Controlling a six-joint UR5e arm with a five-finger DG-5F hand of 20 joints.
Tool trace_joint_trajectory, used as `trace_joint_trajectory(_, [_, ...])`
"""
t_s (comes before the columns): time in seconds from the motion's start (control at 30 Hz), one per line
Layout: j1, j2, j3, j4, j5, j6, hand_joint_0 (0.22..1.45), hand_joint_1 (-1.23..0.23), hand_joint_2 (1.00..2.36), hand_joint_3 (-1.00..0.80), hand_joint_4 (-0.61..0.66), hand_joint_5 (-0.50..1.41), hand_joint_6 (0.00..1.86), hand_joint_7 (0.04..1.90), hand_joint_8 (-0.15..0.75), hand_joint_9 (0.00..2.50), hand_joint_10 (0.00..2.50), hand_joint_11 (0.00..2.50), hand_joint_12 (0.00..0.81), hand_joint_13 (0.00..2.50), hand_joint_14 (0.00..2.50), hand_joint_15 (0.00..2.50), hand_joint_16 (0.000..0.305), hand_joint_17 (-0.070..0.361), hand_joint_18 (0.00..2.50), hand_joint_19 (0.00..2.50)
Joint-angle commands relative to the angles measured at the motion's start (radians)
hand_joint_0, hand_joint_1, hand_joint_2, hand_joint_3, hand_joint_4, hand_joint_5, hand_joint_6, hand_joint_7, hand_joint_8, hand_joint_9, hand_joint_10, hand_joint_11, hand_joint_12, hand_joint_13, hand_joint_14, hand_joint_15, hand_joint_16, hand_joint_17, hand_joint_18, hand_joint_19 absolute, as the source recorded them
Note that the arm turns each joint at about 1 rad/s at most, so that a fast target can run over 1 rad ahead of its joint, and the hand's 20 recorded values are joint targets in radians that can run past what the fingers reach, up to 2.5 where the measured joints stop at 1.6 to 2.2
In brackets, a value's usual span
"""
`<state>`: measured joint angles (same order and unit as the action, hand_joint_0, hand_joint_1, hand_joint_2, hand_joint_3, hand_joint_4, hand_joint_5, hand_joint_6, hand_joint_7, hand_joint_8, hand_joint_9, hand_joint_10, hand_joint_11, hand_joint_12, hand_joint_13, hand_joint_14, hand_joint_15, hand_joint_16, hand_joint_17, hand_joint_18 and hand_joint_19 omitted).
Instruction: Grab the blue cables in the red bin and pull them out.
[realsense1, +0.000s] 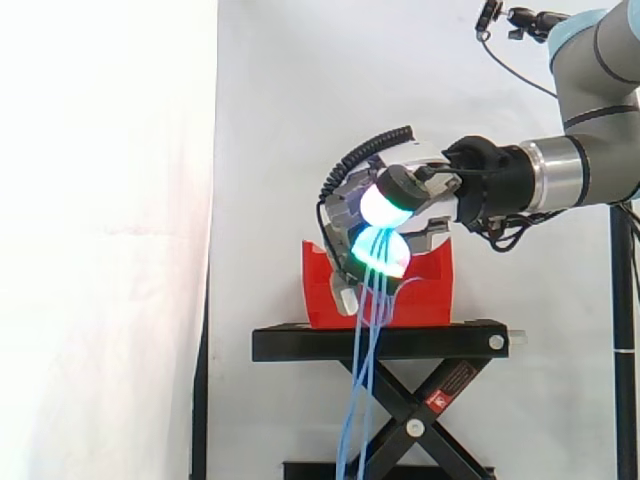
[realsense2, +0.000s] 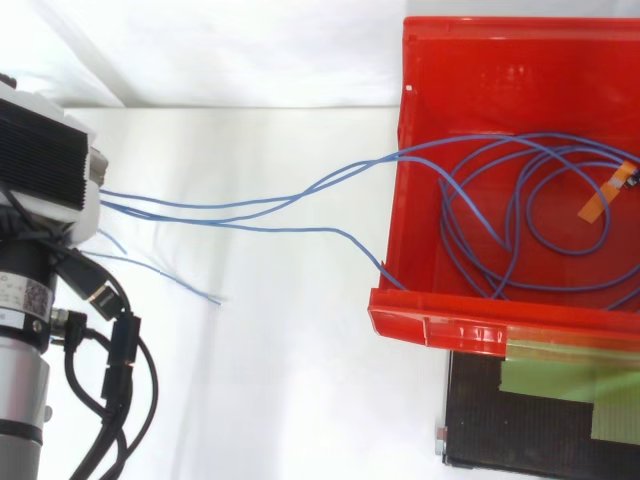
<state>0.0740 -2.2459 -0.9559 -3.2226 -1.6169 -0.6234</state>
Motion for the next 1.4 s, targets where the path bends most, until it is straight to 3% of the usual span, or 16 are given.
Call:
trace_joint_trajectory(0.0, [0.001, 0.000, 0.002, 0.000, 0.000, 0.000, 0.84, -0.96, 1.01, -0.69, 0.21, 0.50, 1.15, 0.40, 0.301, 0.51, 0.91, 1.17, 0.143, 0.87, 0.02, 0.58, 0.029, 0.065, 0.66, 0.54])
trace_joint_trajectory(0.27, [0.001, 0.000, 0.002, 0.001, -0.001, 0.000, 0.85, -0.96, 1.01, -0.67, 0.21, 0.46, 1.18, 0.37, 0.308, 0.50, 0.90, 1.19, 0.177, 0.86, 0.02, 0.69, 0.030, 0.067, 0.65, 0.56])
trace_joint_trajectory(0.33, [0.001, 0.000, 0.005, 0.001, -0.001, 0.001, 0.85, -0.96, 1.01, -0.71, 0.22, 0.46, 1.18, 0.36, 0.314, 0.46, 1.26, 1.06, 0.238, 0.89, 0.02, 0.86, 0.033, 0.075, 0.69, 0.61])
trace_joint_trajectory(0.37, [0.001, 0.000, 0.005, 0.001, -0.001, 0.001, 0.85, -0.96, 1.01, -0.72, 0.22, 0.46, 1.18, 0.36, 0.317, 0.46, 1.28, 1.07, 0.248, 0.90, 0.02, 0.90, 0.034, 0.076, 0.69, 0.62])
trace_joint_trajectory(0.43, [0.001, 0.000, 0.005, 0.001, -0.001, 0.001, 0.84, -0.96, 1.01, -0.72, 0.22, 0.46, 1.18, 0.36, 0.319, 0.42, 1.57, 0.98, 0.291, 0.93, 0.02, 1.08, 0.035, 0.079, 0.70, 0.68])
trace_joint_trajectory(0.57, [0.001, 0.000, 0.005, 0.001, -0.001, 0.001, 0.84, -0.97, 1.01, -0.73, 0.23, 0.47, 1.18, 0.36, 0.321, 0.39, 1.81, 0.91, 0.313, 1.02, 0.00, 1.37, 0.036, 0.080, 0.75, 0.87])
trace_joint_trajectory(0.73, [0.001, 0.006, 0.005, 0.000, 0.000, 0.000, 0.85, -0.98, 1.01, -0.75, 0.23, 0.47, 1.18, 0.36, 0.318, 0.37, 1.92, 0.87, 0.310, 0.78, 1.27, 1.02, 0.032, 0.073, 0.82, 1.11])
trace_joint_trajectory(0.87, [0.000, 0.006, 0.005, 0.001, 0.000, 0.000, 0.84, -0.99, 1.01, -0.76, 0.23, 0.48, 1.18, 0.36, 0.319, 0.34, 2.00, 0.85, 0.315, 0.61, 2.09, 0.78, 0.030, 0.068, 0.85, 1.26])
trace_joint_trajectory(1.0, [0.001, 0.006, 0.006, 0.000, -0.001, 0.001, 0.85, -1.00, 1.01, -0.72, 0.24, 0.46, 1.18, 0.36, 0.327, 0.27, 2.23, 0.77, 0.319, 0.55, 2.30, 0.77, 0.030, 0.067, 0.86, 1.29])
trace_joint_trajectory(1.03, [0.001, 0.008, 0.006, 0.000, 0.000, 0.001, 0.86, -1.01, 1.01, -0.71, 0.24, 0.44, 1.23, 0.32, 0.331, 0.22, 2.38, 0.68, 0.316, 0.48, 2.48, 0.68, 0.029, 0.066, 0.85, 1.31])
trace_joint_trajectory(1.3, [0.003, 0.008, 0.005, 0.001, 0.002, 0.000, 0.87, -1.03, 1.01, -0.77, 0.25, 0.38, 1.26, 0.30, 0.328, 0.14, 2.33, 0.70, 0.311, 0.39, 2.50, 0.61, 0.030, 0.067, 0.76, 1.31])
trace_joint_trajectory(1.37, [0.003, 0.006, 0.005, 0.001, 0.000, 0.000, 0.90, -1.05, 1.01, -0.67, 0.25, 0.36, 1.28, 0.29, 0.328, 0.11, 2.36, 0.66, 0.311, 0.37, 2.50, 0.62, 0.030, 0.067, 0.75, 1.31])
